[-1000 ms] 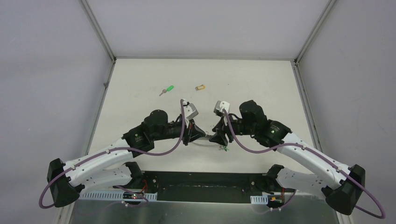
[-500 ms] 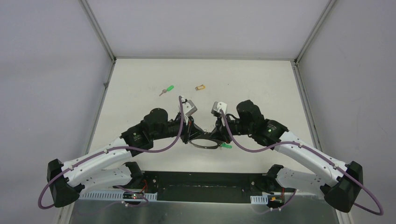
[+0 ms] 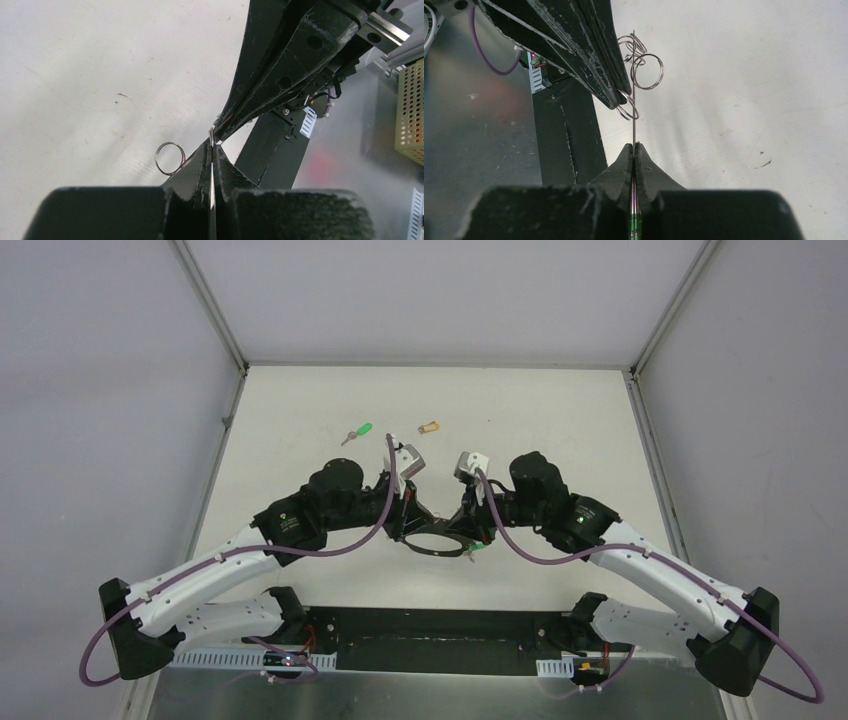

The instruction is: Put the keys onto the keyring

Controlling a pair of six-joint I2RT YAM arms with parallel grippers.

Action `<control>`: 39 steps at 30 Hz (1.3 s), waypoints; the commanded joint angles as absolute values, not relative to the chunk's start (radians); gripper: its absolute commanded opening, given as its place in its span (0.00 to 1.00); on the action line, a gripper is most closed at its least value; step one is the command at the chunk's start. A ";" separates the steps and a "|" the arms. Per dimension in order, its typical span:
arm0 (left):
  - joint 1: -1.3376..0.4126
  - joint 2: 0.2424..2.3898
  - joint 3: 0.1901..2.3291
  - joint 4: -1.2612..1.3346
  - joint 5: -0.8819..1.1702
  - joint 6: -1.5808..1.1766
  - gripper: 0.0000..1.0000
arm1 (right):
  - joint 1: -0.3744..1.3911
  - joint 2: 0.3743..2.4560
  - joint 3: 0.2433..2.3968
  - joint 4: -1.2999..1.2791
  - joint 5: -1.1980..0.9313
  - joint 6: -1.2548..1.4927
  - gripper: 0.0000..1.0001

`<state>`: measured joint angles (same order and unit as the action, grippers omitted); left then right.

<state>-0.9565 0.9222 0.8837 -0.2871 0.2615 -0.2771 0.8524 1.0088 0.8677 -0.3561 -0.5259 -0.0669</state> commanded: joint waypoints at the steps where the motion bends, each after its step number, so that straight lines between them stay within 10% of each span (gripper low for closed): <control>1: -0.964 0.953 0.983 -0.378 0.227 -0.273 0.00 | 0.847 0.998 0.929 -0.371 -0.473 -0.031 0.00; 28: -0.965 1.219 1.338 -0.838 -0.060 -0.459 0.00 | 0.847 0.953 0.922 -0.307 -0.473 0.079 0.00; 39: -0.965 1.221 1.378 -0.816 0.131 -0.266 0.00 | 0.847 0.946 0.887 -0.268 -0.501 0.072 0.08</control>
